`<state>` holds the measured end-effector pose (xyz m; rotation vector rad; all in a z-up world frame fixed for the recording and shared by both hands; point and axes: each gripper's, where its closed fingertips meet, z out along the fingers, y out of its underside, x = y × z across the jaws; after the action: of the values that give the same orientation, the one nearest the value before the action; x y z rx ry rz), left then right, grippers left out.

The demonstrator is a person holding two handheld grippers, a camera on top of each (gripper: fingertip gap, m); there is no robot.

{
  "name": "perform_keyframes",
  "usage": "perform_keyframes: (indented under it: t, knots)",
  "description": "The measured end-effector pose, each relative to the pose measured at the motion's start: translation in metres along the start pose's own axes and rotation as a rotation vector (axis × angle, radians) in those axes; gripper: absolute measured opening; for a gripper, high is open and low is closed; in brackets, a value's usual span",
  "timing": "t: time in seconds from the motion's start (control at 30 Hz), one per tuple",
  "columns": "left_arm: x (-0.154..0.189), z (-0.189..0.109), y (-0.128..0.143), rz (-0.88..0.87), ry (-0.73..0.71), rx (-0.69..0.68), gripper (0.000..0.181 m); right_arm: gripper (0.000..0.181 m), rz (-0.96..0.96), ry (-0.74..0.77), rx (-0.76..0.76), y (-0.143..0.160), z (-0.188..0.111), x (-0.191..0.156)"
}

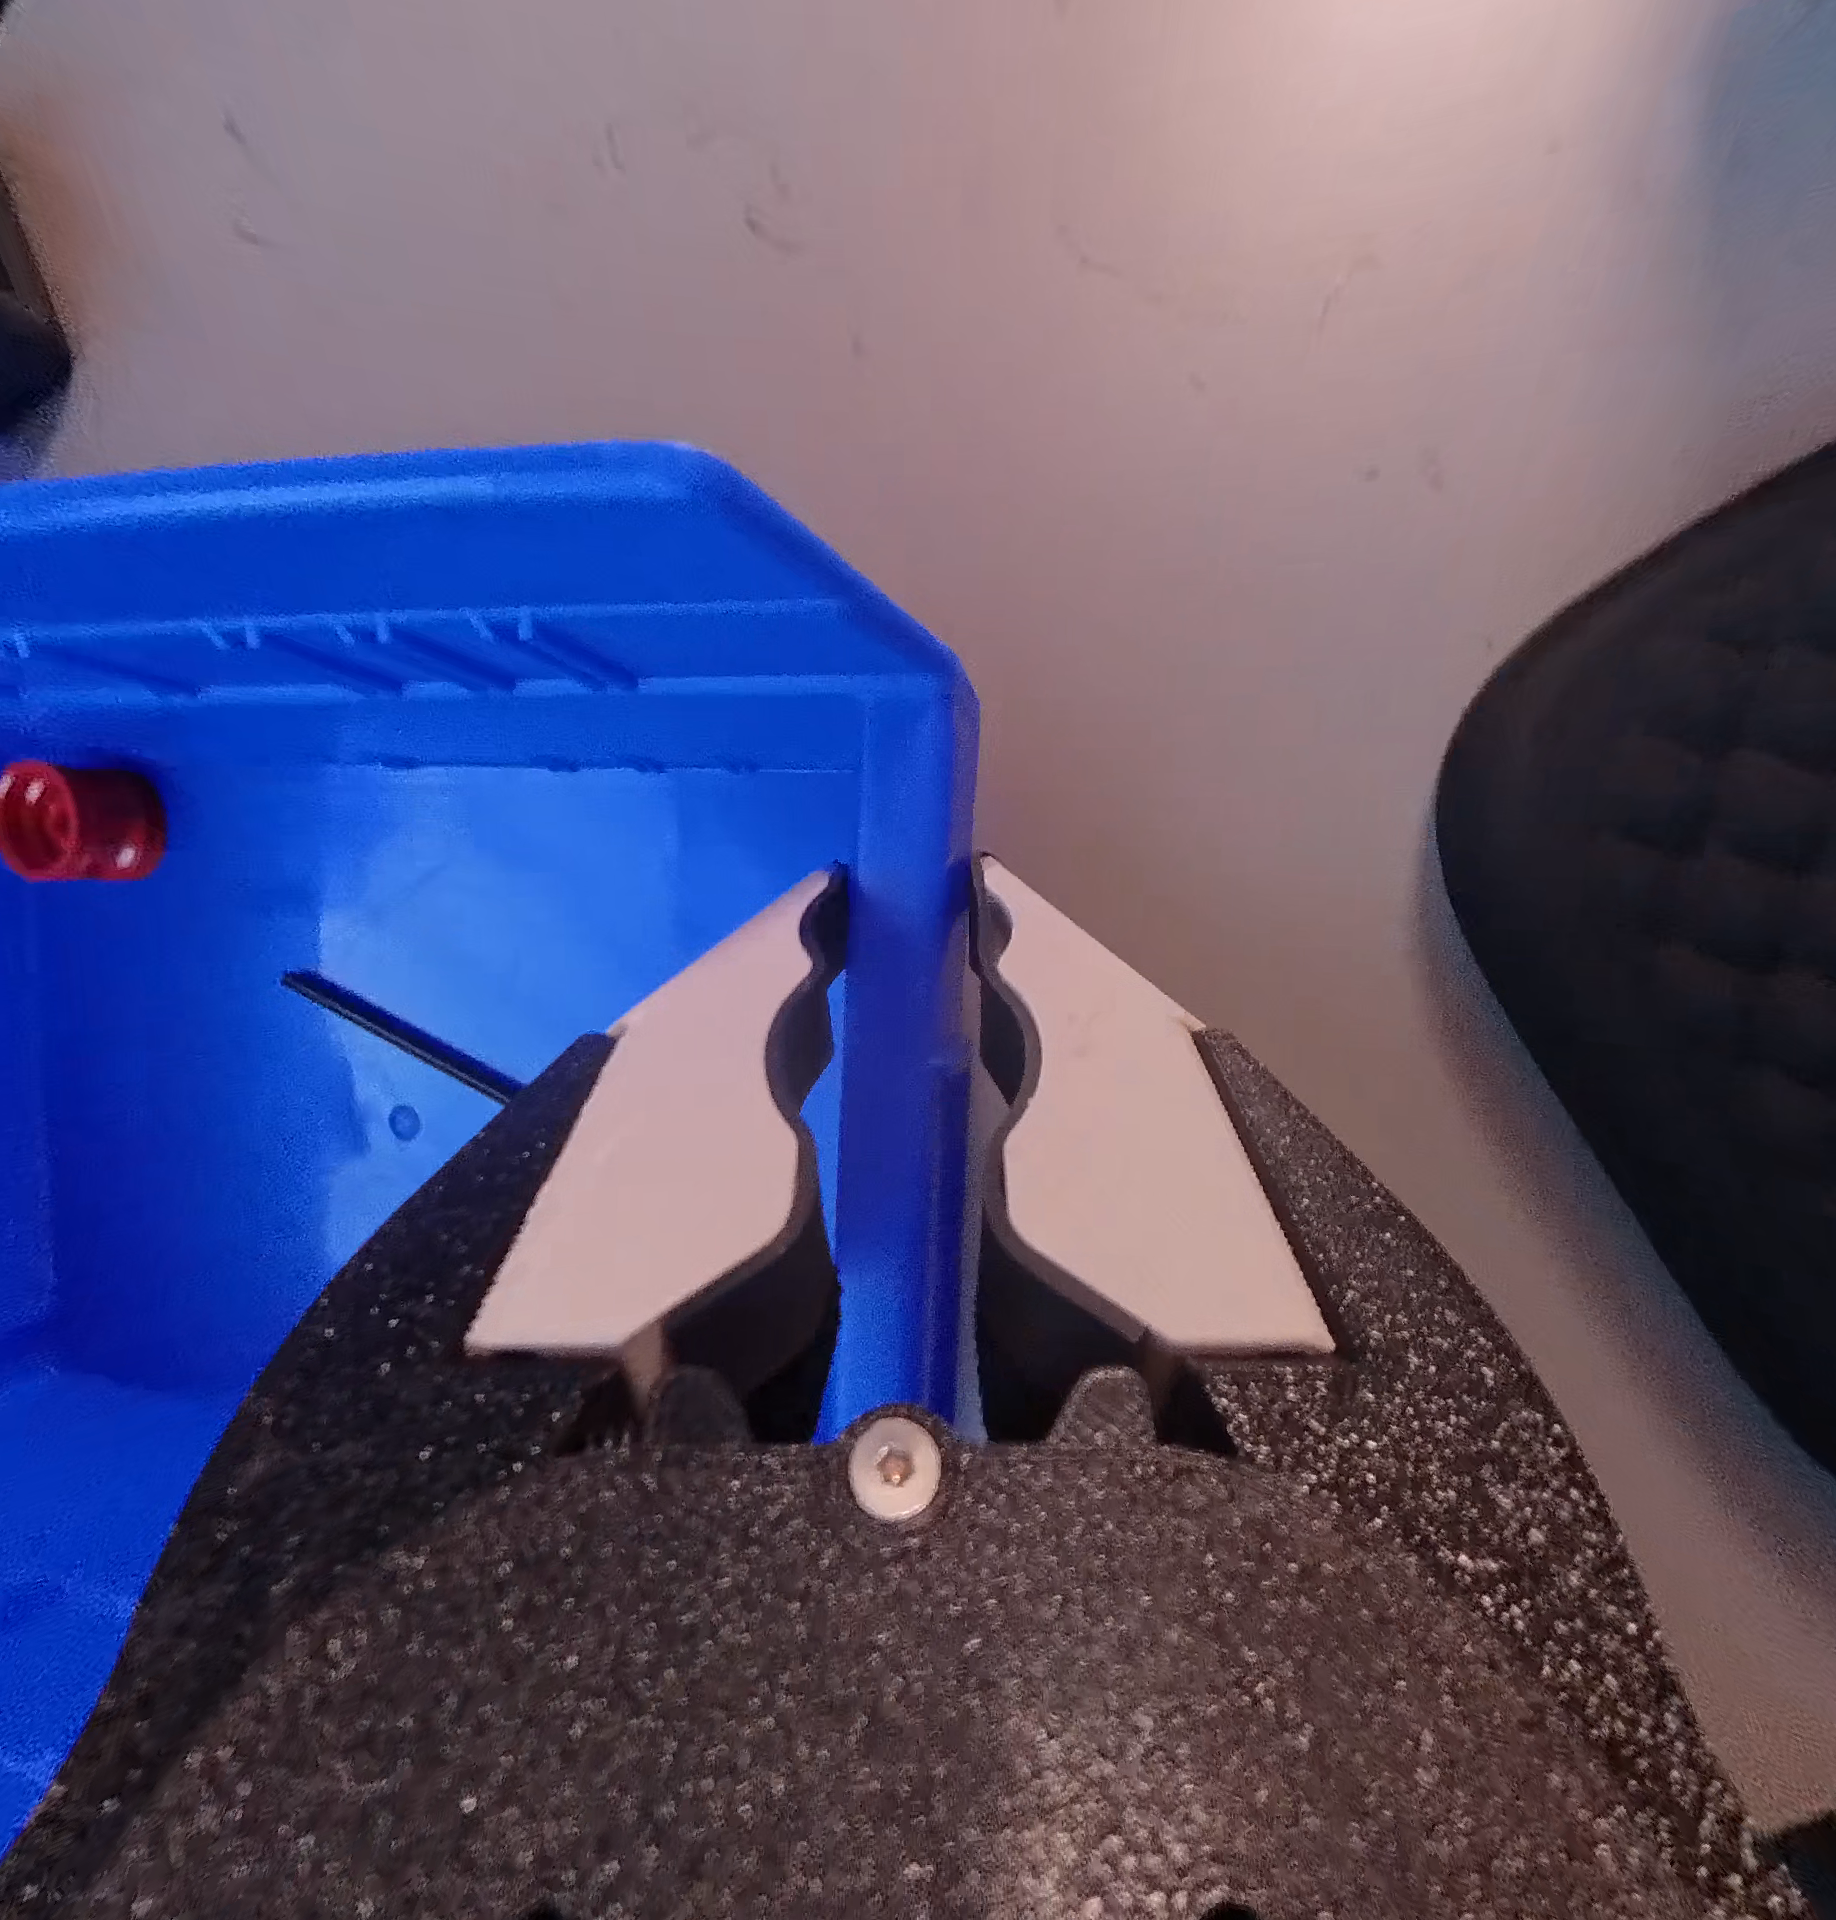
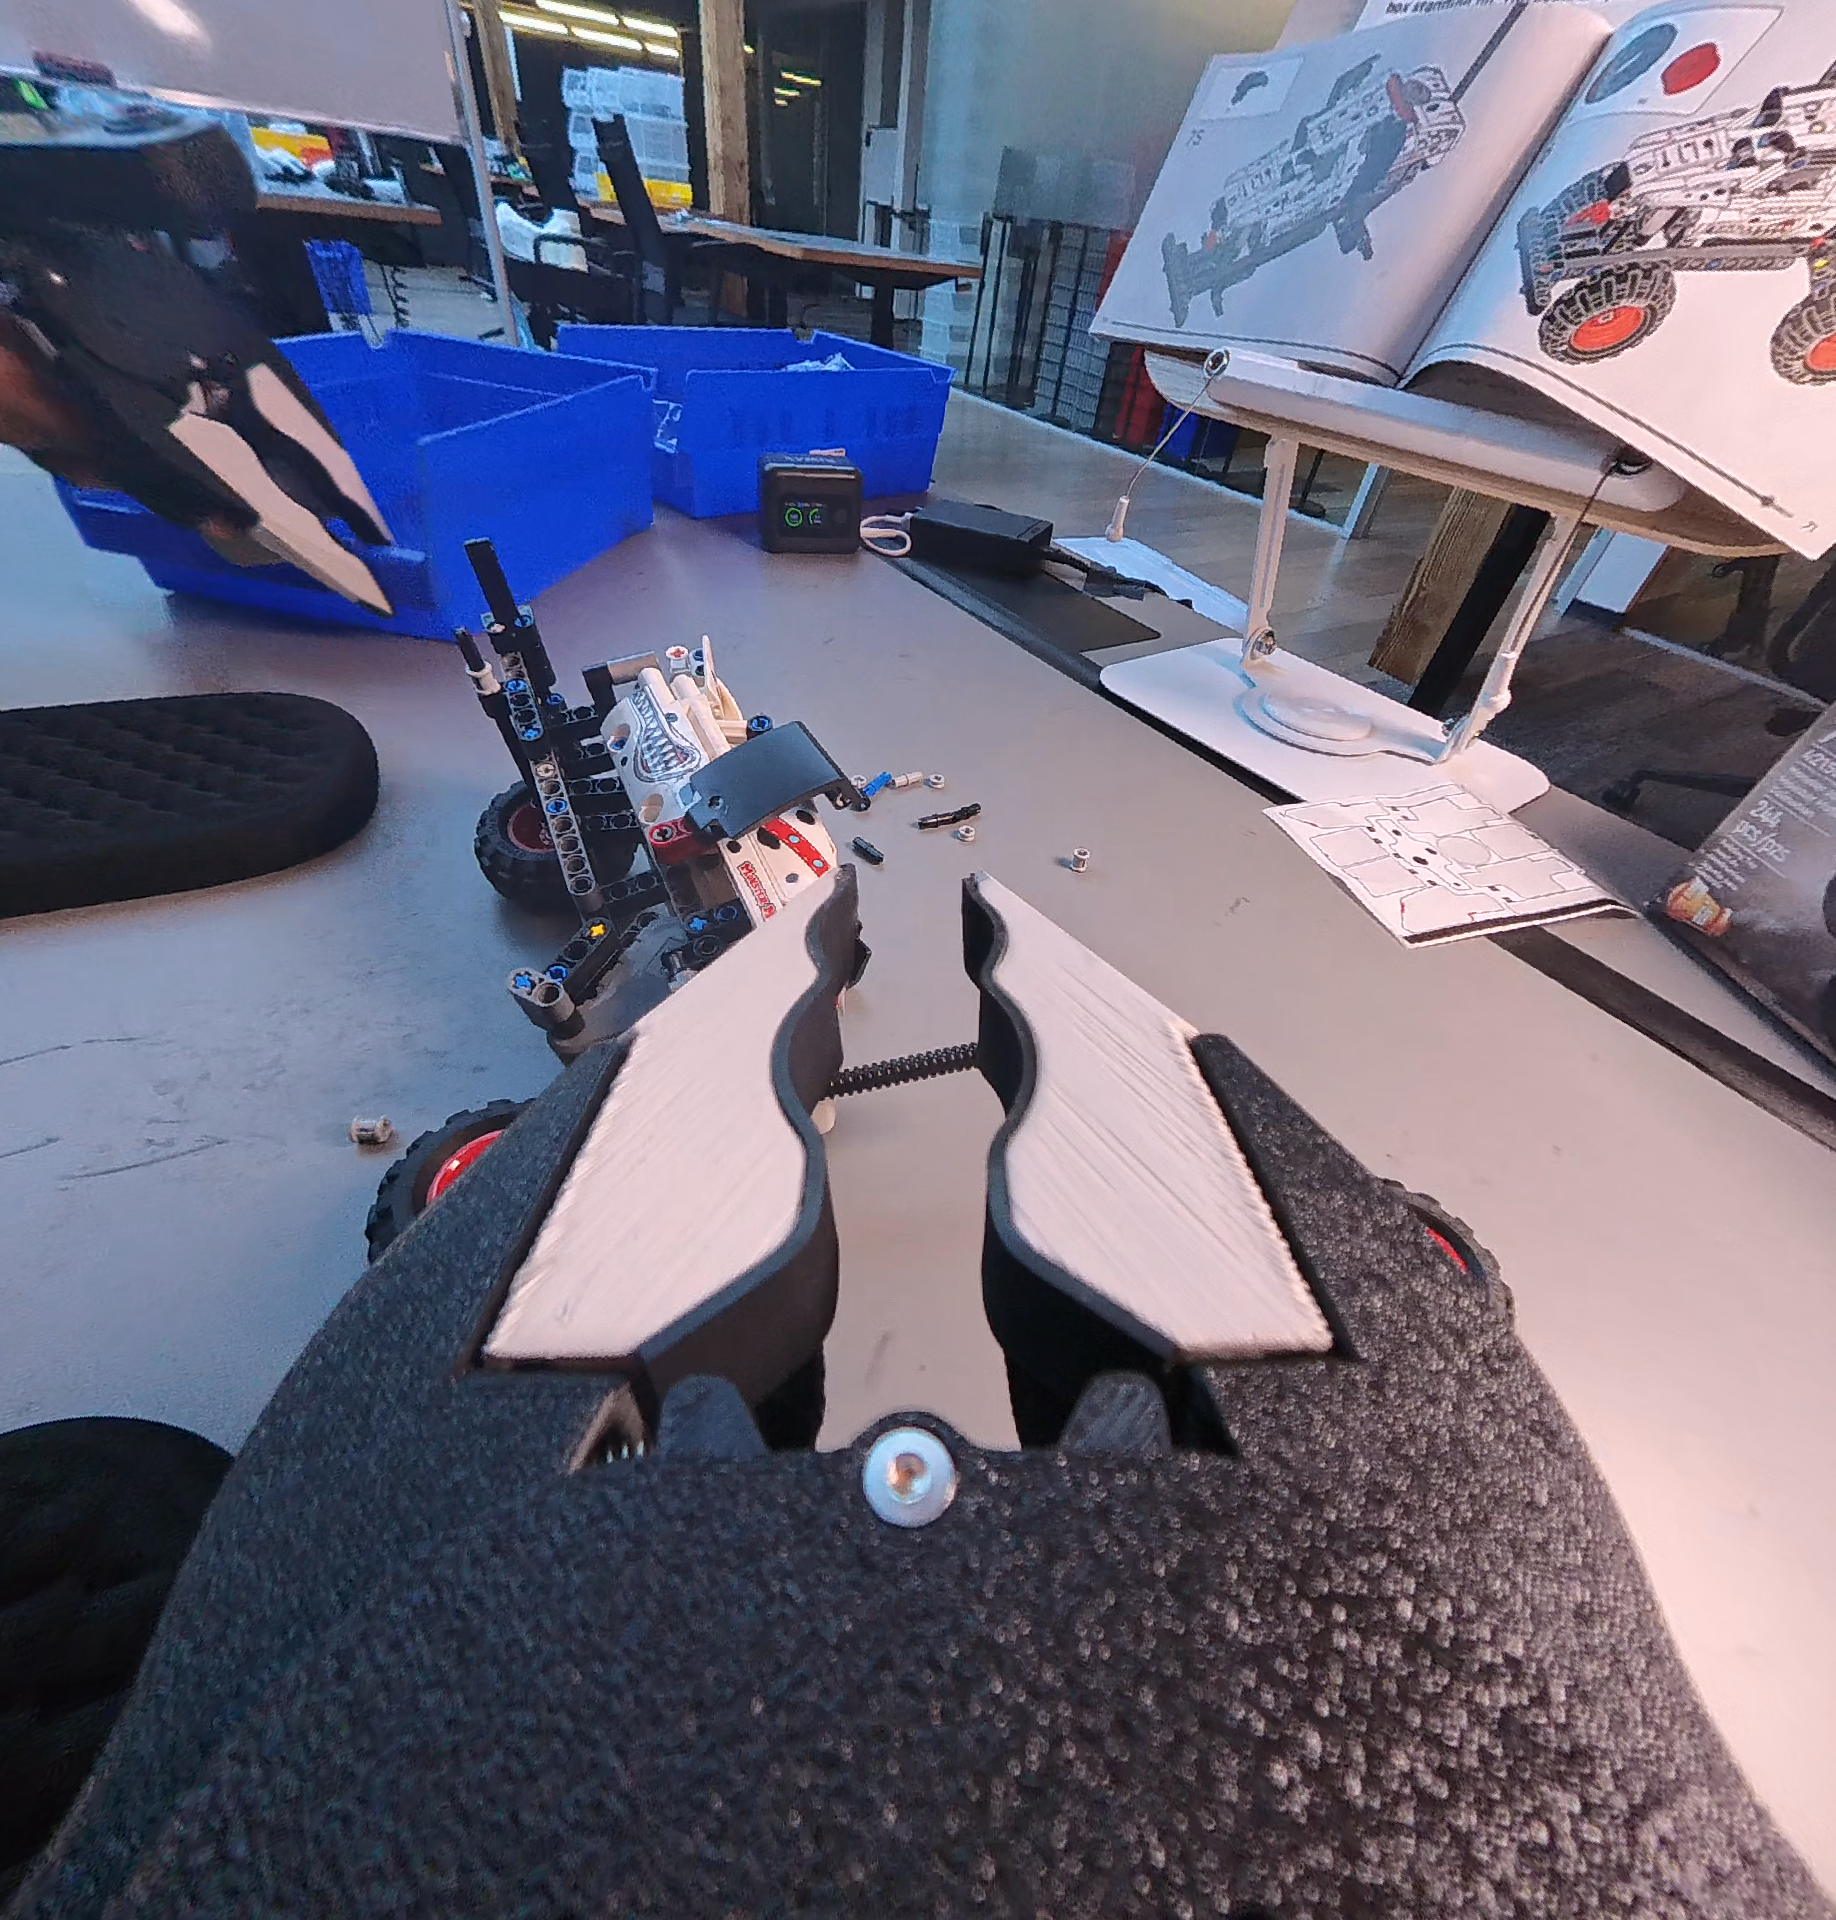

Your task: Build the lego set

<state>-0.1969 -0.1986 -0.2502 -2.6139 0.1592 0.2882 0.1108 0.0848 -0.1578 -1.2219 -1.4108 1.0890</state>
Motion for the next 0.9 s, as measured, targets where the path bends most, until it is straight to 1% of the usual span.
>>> perform_keyframes:
  t: [0.13,0.23,0.3,0.33,0.37,0.43,0.47,0.53,0.57,0.67,0.73,0.77,0.8,0.87,0.9]
  knots:
    - [-0.019,0.021,-0.029,0.015,-0.033,0.007,0.021,0.019,0.034,0.003,0.005,0.004,0.001,0.003]
    - [-0.033,0.028,-0.038,0.008,-0.069,0.015,0.022,0.018,0.04,-0.009,0.012,0.002,-0.003,0.003]
    - [-0.036,0.023,-0.041,-0.011,-0.11,0.03,0.023,0.019,0.038,-0.055,-0.005,0.001,-0.007,-0.005]
    - [-0.033,0.017,-0.045,-0.037,-0.111,0.064,0.027,0.022,0.029,-0.093,-0.033,0.004,-0.01,-0.012]
    - [-0.028,0.009,-0.05,-0.077,-0.098,0.113,0.033,0.027,0.007,-0.118,-0.059,0.006,-0.012,-0.017]
    - [-0.017,-0.011,-0.064,-0.152,-0.081,0.258,0.036,0.028,-0.041,-0.133,-0.098,0.011,-0.017,-0.02]
    - [-0.009,-0.022,-0.074,-0.171,-0.062,0.347,0.036,0.03,-0.043,-0.169,-0.136,0.016,-0.019,-0.026]
    - [0.018,-0.038,-0.093,-0.176,0.02,0.49,0.038,0.047,-0.011,-0.305,-0.255,0.032,-0.027,-0.048]
    - [0.031,-0.043,-0.101,-0.159,0.06,0.536,0.039,0.052,-0.003,-0.361,-0.312,0.04,-0.029,-0.059]
    - [0.077,-0.049,-0.123,-0.063,0.21,0.62,0.039,0.067,-0.032,-0.435,-0.451,0.066,-0.024,-0.083]
    - [0.114,-0.05,-0.139,0.023,0.359,0.655,0.038,0.07,-0.057,-0.469,-0.52,0.08,-0.016,-0.098]
    - [0.134,-0.051,-0.146,0.069,0.44,0.666,0.036,0.069,-0.084,-0.465,-0.549,0.087,-0.011,-0.101]
    - [0.157,-0.053,-0.151,0.118,0.531,0.671,0.034,0.064,-0.106,-0.46,-0.575,0.093,-0.007,-0.103]
    - [0.205,-0.055,-0.157,0.228,0.701,0.641,0.03,0.058,-0.144,-0.442,-0.587,0.097,-0.001,-0.104]
    - [0.224,-0.05,-0.16,0.274,0.733,0.599,0.029,0.057,-0.151,-0.447,-0.592,0.098,-0.002,-0.104]
